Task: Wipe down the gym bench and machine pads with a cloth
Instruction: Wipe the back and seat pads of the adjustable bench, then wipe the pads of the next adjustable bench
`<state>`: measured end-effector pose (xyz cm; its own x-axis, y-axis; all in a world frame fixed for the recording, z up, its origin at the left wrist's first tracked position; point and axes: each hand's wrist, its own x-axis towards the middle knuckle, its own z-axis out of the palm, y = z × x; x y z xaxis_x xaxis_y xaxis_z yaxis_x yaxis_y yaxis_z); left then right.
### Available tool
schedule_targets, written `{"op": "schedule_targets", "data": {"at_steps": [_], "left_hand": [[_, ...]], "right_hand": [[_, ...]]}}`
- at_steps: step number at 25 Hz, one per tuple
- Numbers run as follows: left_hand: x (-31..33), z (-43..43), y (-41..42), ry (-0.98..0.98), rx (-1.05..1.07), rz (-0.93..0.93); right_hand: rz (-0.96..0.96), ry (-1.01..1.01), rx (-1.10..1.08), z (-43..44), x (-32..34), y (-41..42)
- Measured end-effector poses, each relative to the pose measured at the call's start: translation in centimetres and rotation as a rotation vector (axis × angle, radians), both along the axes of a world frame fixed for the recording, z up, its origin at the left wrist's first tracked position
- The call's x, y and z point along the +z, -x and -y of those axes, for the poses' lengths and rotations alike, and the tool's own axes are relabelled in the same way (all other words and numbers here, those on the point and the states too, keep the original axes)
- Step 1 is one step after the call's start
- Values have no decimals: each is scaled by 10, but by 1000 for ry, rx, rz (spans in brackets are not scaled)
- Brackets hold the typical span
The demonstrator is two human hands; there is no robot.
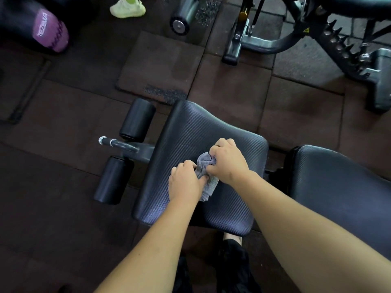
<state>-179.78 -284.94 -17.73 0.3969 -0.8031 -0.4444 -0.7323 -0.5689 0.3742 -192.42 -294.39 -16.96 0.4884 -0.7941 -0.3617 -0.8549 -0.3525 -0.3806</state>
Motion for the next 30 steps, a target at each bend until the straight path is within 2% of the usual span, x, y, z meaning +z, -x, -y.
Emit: {"op": "schedule_targets", "data": {"at_steps": [2, 6, 10, 13, 16, 18, 20, 23, 26, 30], "left_hand": [[5, 0, 1, -18, 21, -42], [34, 3, 3, -24, 204, -227], [85, 3, 6, -50, 557, -648], [134, -4, 6, -107, 703, -758], [184, -17, 1, -145, 772, -891], [208, -30, -10, -142, 707, -841], [225, -45, -28, -129, 639, -747], [243, -76, -67, -117, 476, -508], [260, -116, -112, -93, 347, -284], [274, -165, -180, -100, 224, -120]], "right_hand": [[58, -36, -5, -1, 14, 4], [137, -125, -94, -21, 51, 15], [214, -222, -61, -58, 98, 25], [255, -353, -18, -75, 132, 24], [261, -245, 16, -82, 160, 16], [258, -171, -14, -84, 177, 6], [284, -228, -59, -82, 194, -6], [336, -266, -68, -85, 217, -34], [379, -256, -41, -97, 238, -80], [456, -270, -56, -126, 257, -152]]}}
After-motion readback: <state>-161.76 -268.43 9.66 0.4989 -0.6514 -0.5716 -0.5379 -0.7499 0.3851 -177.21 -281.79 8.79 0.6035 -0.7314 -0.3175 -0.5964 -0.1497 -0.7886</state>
